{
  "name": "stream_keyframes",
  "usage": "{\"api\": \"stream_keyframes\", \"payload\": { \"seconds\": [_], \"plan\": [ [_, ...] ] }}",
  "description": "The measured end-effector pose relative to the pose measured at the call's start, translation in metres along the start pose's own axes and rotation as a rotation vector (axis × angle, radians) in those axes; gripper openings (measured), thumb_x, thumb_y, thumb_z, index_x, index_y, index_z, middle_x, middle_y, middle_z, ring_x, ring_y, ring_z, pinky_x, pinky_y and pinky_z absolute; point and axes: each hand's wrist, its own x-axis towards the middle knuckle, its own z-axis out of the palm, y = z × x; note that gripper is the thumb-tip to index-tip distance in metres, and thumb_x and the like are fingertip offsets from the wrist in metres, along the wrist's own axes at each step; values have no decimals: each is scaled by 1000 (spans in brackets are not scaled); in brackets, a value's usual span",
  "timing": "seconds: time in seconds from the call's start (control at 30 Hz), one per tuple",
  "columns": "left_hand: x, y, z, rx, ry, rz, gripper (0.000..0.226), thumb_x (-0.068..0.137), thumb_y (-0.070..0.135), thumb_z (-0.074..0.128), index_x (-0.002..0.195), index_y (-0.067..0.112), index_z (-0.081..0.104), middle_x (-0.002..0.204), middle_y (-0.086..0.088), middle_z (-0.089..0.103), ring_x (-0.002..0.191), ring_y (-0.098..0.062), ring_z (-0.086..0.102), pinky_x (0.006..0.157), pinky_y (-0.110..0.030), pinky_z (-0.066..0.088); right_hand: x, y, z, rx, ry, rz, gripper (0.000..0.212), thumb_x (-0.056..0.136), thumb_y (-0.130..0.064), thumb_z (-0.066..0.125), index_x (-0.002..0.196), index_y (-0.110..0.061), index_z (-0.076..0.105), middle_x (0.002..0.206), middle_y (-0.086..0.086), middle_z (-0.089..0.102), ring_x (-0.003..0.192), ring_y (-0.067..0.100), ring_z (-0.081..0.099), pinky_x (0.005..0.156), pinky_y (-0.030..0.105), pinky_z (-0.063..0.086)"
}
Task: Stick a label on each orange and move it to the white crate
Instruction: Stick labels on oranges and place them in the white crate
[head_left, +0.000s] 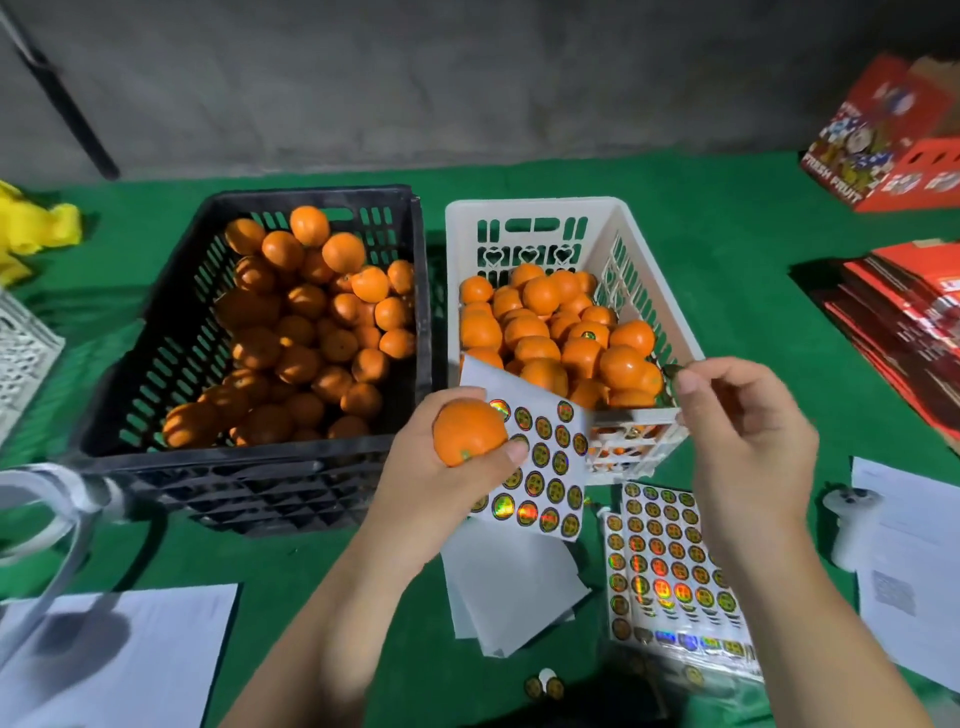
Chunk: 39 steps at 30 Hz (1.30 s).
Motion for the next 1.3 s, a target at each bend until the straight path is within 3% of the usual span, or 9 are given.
{"api": "stream_keyframes", "payload": {
  "seconds": [0.13, 0.27, 0.37, 0.6, 0.83, 1.0, 1.17, 1.23, 1.3],
  "plan": [
    [-6, 4, 4, 129, -25, 94, 71, 60, 47, 98, 119, 56, 59, 110, 31, 66, 95, 2, 70, 72, -17, 58, -13, -37, 23, 122, -383, 56, 8, 90, -19, 80, 87, -26, 76, 78, 7, 65, 73, 9, 57, 68, 17, 49],
    [-9, 7, 11, 261, -43, 175, 91, 54, 55, 99, 133, 47, 55, 129, 21, 62, 117, -5, 64, 97, -39, 58, -19, -47, 42, 175, -630, 111, 8, 84, -19, 81, 86, -19, 74, 72, -11, 68, 69, 3, 62, 65, 15, 50],
    [-12, 8, 13, 346, -45, 276, 93, 57, 50, 101, 137, 45, 53, 134, 21, 58, 121, 0, 61, 98, -34, 57, -18, -43, 46, 141, -713, 195, 8, 86, -17, 79, 90, -15, 72, 72, 1, 69, 69, 10, 66, 64, 22, 54],
    [-12, 1, 16, 402, 32, 396, 83, 73, 35, 93, 137, 56, 45, 133, 34, 45, 120, 7, 55, 86, -8, 48, -27, -31, 45, -61, -727, 305, 35, 86, -57, 76, 107, -34, 62, 89, 5, 62, 73, 11, 58, 68, 37, 51],
    [-14, -13, 13, 394, -88, 416, 105, 75, 52, 86, 159, 54, 23, 149, 37, 31, 139, 11, 41, 100, -2, 38, -44, -17, 46, 415, -684, 635, 59, 69, -34, 89, 122, -21, 65, 129, 22, 63, 117, 41, 68, 100, 53, 58],
    [2, -21, -9, 287, -21, 392, 99, 79, 78, 73, 161, 55, 22, 155, 27, 32, 145, 5, 40, 108, -20, 44, -20, -1, 35, 457, -514, 594, 51, 70, -29, 92, 114, -23, 67, 123, 20, 66, 95, 25, 68, 76, 29, 55],
    [31, -29, -34, 174, 155, 401, 61, 97, 45, 67, 154, 45, 44, 149, 16, 51, 145, -15, 49, 114, -54, 47, 32, 16, 15, 569, -285, 592, 32, 89, -22, 67, 118, -18, 55, 112, 20, 65, 78, 25, 63, 61, 26, 50],
    [38, -28, -33, 224, 167, 403, 48, 99, 32, 60, 145, 48, 54, 144, 20, 54, 141, -11, 52, 111, -44, 50, 36, 22, 12, 611, -305, 590, 29, 92, -21, 65, 119, -17, 56, 109, 19, 67, 78, 26, 62, 61, 26, 51],
    [40, -19, -18, 365, 179, 415, 47, 100, 23, 52, 129, 59, 58, 132, 30, 53, 129, 6, 53, 100, -14, 47, 29, 25, 16, 591, -360, 576, 33, 91, -25, 71, 121, -16, 60, 109, 21, 69, 80, 26, 67, 63, 27, 53]
  ]
}}
